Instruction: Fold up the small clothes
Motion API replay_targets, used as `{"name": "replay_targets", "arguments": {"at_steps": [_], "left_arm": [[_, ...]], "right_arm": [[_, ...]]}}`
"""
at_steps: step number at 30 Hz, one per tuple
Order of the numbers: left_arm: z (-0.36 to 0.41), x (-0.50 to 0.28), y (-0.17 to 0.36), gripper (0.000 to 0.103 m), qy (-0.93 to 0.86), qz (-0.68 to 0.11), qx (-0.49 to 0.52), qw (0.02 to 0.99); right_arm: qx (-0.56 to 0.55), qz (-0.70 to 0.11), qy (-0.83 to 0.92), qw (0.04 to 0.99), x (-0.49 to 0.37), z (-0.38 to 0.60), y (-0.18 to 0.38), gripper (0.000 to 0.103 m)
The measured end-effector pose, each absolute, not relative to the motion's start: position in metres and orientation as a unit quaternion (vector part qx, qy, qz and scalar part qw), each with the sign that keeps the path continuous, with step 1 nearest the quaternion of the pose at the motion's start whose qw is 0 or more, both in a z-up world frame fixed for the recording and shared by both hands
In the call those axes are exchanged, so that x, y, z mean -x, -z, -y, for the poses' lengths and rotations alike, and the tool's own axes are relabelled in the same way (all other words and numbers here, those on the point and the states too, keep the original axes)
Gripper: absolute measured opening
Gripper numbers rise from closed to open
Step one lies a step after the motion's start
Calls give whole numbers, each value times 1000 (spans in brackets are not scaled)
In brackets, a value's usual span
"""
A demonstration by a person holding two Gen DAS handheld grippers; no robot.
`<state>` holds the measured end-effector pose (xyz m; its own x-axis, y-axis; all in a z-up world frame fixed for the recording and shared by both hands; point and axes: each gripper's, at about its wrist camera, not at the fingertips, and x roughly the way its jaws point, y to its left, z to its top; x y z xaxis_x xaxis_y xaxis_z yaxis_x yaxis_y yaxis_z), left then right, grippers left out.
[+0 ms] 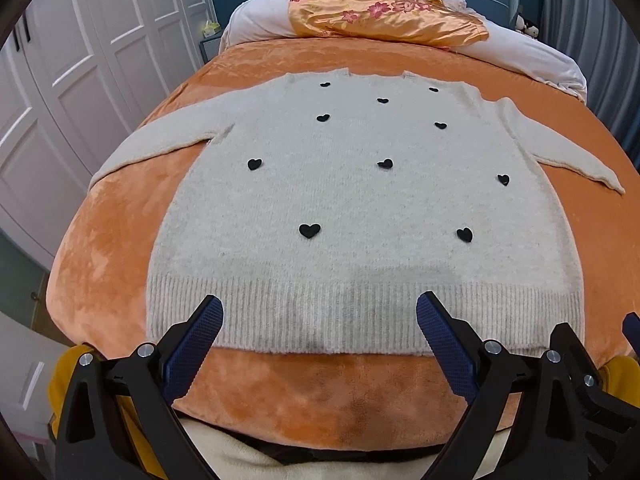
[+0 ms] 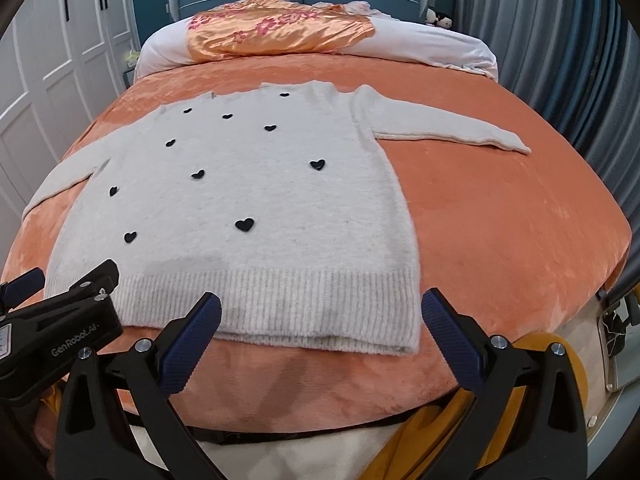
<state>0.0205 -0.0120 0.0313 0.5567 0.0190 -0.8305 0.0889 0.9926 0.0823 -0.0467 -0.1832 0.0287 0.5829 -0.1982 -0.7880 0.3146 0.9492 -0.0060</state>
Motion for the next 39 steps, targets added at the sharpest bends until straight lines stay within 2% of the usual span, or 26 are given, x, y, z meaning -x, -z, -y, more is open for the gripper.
{"name": "replay_targets", "arguments": {"at_steps": [39], "left_arm": [[5,-23,-22,95,15,-480,-59,875]], "right_arm": [[-66,-446,145,881,41,180,-22,98]]}}
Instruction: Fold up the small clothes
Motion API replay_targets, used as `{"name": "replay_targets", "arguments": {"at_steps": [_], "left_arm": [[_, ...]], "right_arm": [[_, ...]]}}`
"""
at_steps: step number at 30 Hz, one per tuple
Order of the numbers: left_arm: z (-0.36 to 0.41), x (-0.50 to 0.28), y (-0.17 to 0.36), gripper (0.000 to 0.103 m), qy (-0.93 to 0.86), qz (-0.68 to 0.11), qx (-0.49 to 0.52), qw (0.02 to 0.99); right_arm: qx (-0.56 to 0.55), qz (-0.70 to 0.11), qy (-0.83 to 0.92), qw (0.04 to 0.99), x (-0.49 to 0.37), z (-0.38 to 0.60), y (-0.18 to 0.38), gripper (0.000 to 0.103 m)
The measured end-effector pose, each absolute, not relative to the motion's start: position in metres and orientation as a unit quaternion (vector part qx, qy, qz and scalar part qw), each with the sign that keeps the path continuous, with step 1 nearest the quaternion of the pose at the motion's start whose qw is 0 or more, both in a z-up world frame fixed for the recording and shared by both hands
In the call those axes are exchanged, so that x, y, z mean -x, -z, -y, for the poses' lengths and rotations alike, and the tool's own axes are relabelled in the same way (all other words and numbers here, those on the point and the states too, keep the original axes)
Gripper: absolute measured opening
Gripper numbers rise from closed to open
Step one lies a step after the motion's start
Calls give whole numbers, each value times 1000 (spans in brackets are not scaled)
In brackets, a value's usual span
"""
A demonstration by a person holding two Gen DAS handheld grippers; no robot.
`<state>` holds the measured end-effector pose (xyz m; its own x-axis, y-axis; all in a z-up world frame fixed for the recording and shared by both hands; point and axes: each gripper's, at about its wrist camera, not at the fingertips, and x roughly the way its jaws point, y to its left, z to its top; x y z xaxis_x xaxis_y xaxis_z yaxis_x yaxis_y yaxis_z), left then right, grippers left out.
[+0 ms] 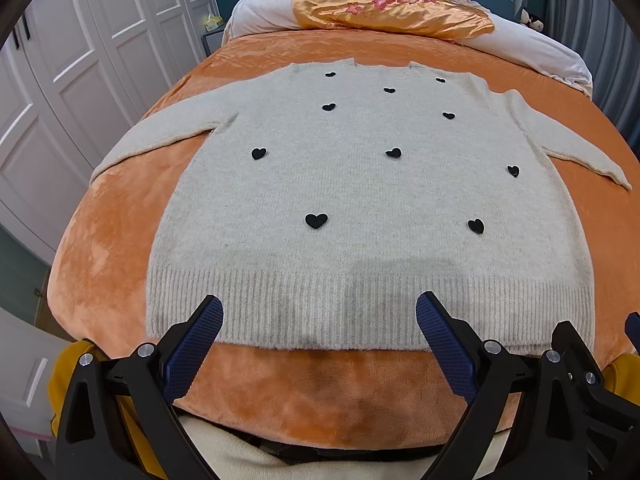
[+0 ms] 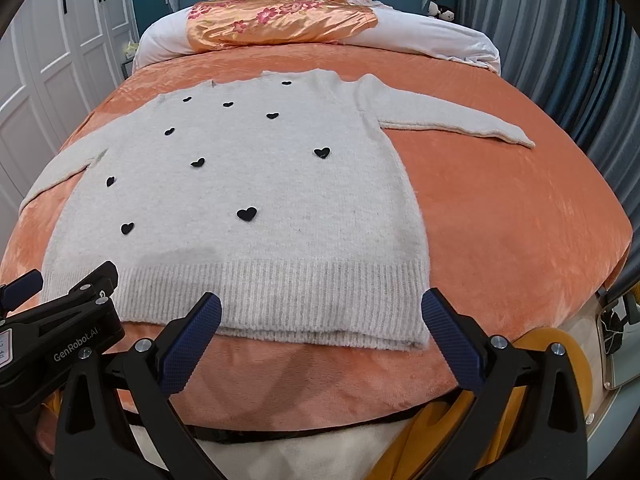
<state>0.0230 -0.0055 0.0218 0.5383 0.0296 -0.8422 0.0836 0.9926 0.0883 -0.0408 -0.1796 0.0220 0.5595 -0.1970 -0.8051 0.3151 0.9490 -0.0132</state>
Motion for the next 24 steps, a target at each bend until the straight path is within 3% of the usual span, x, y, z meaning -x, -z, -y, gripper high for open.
{"name": "replay_targets", "arguments": {"at_steps": [18,24], "left_arm": [[7,-28,-11,94,17,-492,-61,868],[-5,-51,-14,96,7,-484,-46,874]], "right_arm": [[-69,-460,141,874,34,187,-5,98],[-131,-454,190,861,12,278,8,98]]}}
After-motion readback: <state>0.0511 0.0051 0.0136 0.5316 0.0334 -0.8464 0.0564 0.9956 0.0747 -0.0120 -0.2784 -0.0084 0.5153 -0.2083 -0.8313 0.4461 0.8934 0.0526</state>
